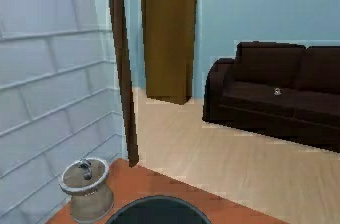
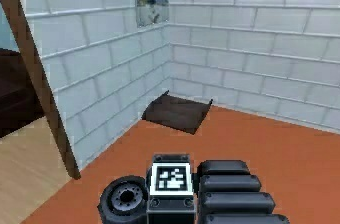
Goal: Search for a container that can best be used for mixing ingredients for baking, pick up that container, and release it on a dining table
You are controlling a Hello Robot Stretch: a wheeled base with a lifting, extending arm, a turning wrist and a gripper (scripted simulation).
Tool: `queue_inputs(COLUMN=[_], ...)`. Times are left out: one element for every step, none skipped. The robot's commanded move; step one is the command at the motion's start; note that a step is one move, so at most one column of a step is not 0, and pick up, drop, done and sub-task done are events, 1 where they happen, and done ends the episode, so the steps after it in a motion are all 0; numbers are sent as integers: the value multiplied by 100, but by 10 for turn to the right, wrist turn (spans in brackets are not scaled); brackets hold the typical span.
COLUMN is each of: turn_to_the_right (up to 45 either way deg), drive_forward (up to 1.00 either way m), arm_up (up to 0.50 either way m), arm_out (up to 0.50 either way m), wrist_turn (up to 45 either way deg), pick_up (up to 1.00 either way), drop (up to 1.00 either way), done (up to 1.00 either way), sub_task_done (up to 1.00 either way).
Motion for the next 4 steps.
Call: queue_inputs(turn_to_the_right=[0,-90,0,120], drive_forward=[100,0,10,0], arm_up=[0,0,0,0], arm_out=[0,0,0,0], wrist_turn=[0,0,0,0], pick_up=[0,0,0,0], drop=[0,0,0,0], done=[0,0,0,0], sub_task_done=[0,0,0,0])
